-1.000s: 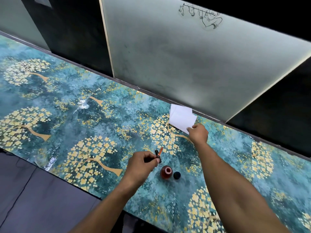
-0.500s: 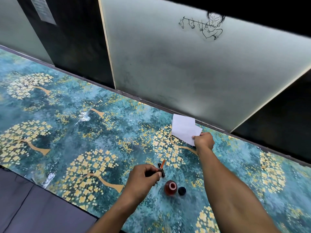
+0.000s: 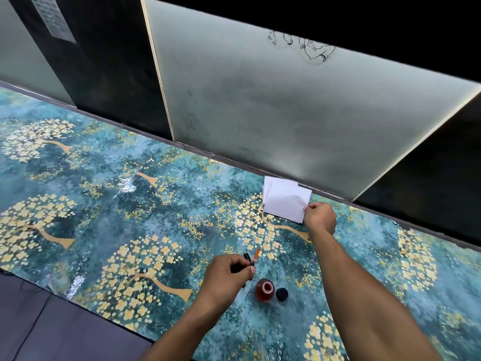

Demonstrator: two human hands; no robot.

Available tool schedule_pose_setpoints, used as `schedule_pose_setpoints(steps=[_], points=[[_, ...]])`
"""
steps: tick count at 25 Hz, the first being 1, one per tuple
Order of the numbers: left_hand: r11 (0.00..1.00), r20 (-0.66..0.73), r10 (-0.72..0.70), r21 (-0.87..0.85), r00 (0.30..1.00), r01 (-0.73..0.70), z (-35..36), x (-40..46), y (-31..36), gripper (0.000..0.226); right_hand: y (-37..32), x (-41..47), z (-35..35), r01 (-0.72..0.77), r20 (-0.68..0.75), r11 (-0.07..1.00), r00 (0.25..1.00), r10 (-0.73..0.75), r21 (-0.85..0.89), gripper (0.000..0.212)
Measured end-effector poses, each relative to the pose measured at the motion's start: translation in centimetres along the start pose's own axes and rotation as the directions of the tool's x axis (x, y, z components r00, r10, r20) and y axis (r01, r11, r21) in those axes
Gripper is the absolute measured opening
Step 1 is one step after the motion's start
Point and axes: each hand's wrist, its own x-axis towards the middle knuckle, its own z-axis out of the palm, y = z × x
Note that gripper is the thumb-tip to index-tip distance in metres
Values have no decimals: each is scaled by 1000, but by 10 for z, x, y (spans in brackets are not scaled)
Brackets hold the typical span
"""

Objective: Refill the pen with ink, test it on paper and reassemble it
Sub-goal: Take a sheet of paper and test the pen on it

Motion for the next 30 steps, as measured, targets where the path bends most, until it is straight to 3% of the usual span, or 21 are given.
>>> schedule_pose_setpoints(steps=[5,8,14,17,20,24,30], points=[[1000,7,1,-3,1000,-1,-3,3,6,13,-8,-4,-5,43,-82,999,996,-45,-27,12],[1000,17,-12,-9,1000,12,-1,6,9,13,-10,-6,-5,107,-17,990,994,-106,97,10],[1000,26,-11,-20,1000,11,-1,11,13,11,-17,-12,-8,46,101,934,991,-88,355,5],[998,29,-7,-58,1000,8,-2,14,21,11,-26,-25,-22,134,162,890,961,-224,436,14],[993,-4,-1,-115,1000,0,-2,18,32,10,-22,-59,-46,204,309,840,865,-395,502,17],[977,-26,18,-210,999,-23,4,25,43,10,-4,-119,-68,71,503,804,747,-435,591,26],[978,-5,25,-208,1000,-26,23,17,42,11,12,-150,-87,-212,629,689,646,-433,693,27]])
